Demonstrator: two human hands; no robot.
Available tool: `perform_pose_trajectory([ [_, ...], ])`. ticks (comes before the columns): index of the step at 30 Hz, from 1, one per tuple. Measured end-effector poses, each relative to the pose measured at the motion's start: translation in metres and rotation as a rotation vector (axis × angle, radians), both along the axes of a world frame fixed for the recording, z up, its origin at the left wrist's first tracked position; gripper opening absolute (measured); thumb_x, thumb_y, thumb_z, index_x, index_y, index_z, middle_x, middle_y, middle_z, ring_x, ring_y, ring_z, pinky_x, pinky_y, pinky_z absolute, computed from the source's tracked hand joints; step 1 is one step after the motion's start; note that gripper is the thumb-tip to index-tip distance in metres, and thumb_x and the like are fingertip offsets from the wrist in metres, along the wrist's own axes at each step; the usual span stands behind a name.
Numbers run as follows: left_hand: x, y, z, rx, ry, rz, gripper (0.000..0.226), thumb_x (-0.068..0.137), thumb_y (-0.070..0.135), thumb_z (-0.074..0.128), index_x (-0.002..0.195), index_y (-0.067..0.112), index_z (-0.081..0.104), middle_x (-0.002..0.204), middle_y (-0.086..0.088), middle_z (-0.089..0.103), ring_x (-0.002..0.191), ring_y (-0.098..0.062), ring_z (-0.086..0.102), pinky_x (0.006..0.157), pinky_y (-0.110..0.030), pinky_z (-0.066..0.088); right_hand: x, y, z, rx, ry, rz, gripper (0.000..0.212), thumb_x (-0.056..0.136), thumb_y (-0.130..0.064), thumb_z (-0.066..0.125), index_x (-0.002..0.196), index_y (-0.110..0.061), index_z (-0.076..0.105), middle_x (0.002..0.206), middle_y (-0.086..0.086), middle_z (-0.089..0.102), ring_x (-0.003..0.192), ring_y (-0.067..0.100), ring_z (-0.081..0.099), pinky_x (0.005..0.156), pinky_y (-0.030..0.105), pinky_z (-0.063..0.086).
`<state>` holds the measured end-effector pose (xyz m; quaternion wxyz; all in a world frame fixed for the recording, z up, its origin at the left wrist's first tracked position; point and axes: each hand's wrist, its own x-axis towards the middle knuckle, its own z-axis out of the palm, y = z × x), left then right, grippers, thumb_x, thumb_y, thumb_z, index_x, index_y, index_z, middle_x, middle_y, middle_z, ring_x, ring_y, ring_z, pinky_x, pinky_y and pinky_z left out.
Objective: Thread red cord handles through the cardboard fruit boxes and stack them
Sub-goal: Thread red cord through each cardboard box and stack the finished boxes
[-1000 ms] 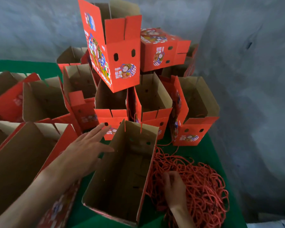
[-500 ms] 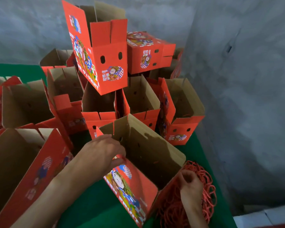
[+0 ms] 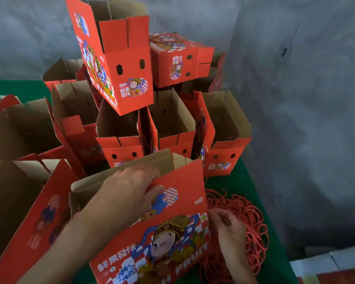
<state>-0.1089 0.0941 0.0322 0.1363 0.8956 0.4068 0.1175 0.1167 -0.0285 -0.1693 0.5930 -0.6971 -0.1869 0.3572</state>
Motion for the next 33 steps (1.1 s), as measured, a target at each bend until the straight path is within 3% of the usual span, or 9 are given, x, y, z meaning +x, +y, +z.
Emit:
perform_pose_trajectory([
  [5, 0.008, -0.004, -0.005, -0.043, 0.021, 0.116, 0.016, 0.100, 0.047, 0.047, 0.090, 0.037, 0.040, 0.090, 0.017, 0.049, 0.080, -0.004, 0.050, 0.063, -0.019, 0.034, -0.014, 0.007, 0.019, 0.223, 0.041, 0.092, 0.026, 0.084, -0.038, 0.083, 0.097, -0.019, 0.070, 0.097, 0.009, 0.077, 0.095, 0.024, 0.076, 0.084, 0.022, 0.060],
  [9, 0.010, -0.001, -0.013, -0.061, 0.053, 0.191, 0.022, 0.100, 0.042, 0.051, 0.085, 0.033, 0.037, 0.084, 0.014, 0.045, 0.076, -0.006, 0.047, 0.056, -0.018, 0.026, -0.037, 0.017, 0.026, 0.234, 0.054, 0.412, 0.045, 0.091, -0.045, 0.078, 0.133, -0.036, 0.064, 0.106, 0.007, 0.076, 0.106, 0.023, 0.073, 0.094, 0.029, 0.058],
  [13, 0.010, 0.001, -0.029, -0.096, 0.096, 0.232, 0.038, 0.099, 0.036, 0.054, 0.071, 0.029, 0.029, 0.077, 0.012, 0.040, 0.069, -0.009, 0.044, 0.057, -0.024, 0.028, -0.056, 0.028, 0.026, 0.193, 0.013, 0.385, 0.009, 0.092, -0.033, 0.075, 0.097, -0.031, 0.081, 0.096, 0.005, 0.077, 0.090, 0.020, 0.075, 0.082, 0.034, 0.059],
  [15, 0.009, 0.000, -0.033, -0.125, 0.090, 0.240, 0.039, 0.098, 0.037, 0.055, 0.070, 0.030, 0.030, 0.074, 0.012, 0.041, 0.063, -0.007, 0.041, 0.052, -0.019, 0.024, -0.060, 0.036, 0.025, 0.151, 0.038, 0.335, 0.007, 0.092, -0.022, 0.078, 0.085, -0.021, 0.080, 0.086, 0.009, 0.076, 0.080, 0.023, 0.073, 0.075, 0.041, 0.060],
  [18, 0.006, 0.000, -0.031, -0.108, 0.095, 0.264, 0.038, 0.096, 0.037, 0.057, 0.068, 0.029, 0.032, 0.070, 0.011, 0.043, 0.059, -0.004, 0.041, 0.049, -0.016, 0.022, -0.062, 0.043, 0.026, 0.097, -0.021, 0.340, 0.011, 0.095, -0.020, 0.075, 0.088, -0.012, 0.073, 0.086, 0.007, 0.075, 0.083, 0.024, 0.073, 0.081, 0.045, 0.060],
  [20, 0.003, 0.000, -0.029, -0.098, 0.093, 0.285, 0.038, 0.094, 0.037, 0.059, 0.067, 0.028, 0.035, 0.068, 0.010, 0.046, 0.056, -0.004, 0.043, 0.044, -0.016, 0.025, -0.063, 0.045, 0.027, 0.109, 0.010, 0.346, 0.006, 0.096, -0.019, 0.074, 0.099, -0.015, 0.071, 0.089, 0.006, 0.075, 0.084, 0.024, 0.073, 0.082, 0.043, 0.060],
  [23, 0.001, 0.001, -0.027, -0.122, 0.089, 0.279, 0.037, 0.092, 0.038, 0.063, 0.064, 0.028, 0.040, 0.064, 0.009, 0.050, 0.052, -0.002, 0.047, 0.040, -0.015, 0.035, -0.065, 0.047, 0.024, 0.099, 0.005, 0.404, 0.020, 0.100, -0.021, 0.069, 0.119, -0.025, 0.075, 0.101, -0.003, 0.077, 0.090, 0.018, 0.074, 0.083, 0.033, 0.059],
  [28, 0.001, -0.001, -0.032, -0.205, 0.044, 0.228, 0.035, 0.088, 0.037, 0.066, 0.063, 0.031, 0.044, 0.062, 0.009, 0.056, 0.064, 0.017, 0.056, 0.046, -0.004, 0.039, -0.071, 0.052, 0.021, 0.082, 0.005, 0.429, 0.022, 0.096, -0.013, 0.072, 0.094, -0.032, 0.083, 0.099, -0.004, 0.080, 0.093, 0.013, 0.075, 0.081, 0.025, 0.058],
  [33, 0.003, 0.006, -0.049, -0.393, 0.070, 0.167, 0.019, 0.091, 0.044, 0.060, 0.081, 0.032, 0.049, 0.083, 0.009, 0.063, 0.070, -0.006, 0.064, 0.055, -0.016, 0.046, -0.073, 0.052, 0.012, 0.057, 0.038, 0.384, 0.014, 0.100, -0.022, 0.069, 0.089, -0.023, 0.079, 0.090, 0.004, 0.078, 0.084, 0.019, 0.074, 0.076, 0.029, 0.058],
])
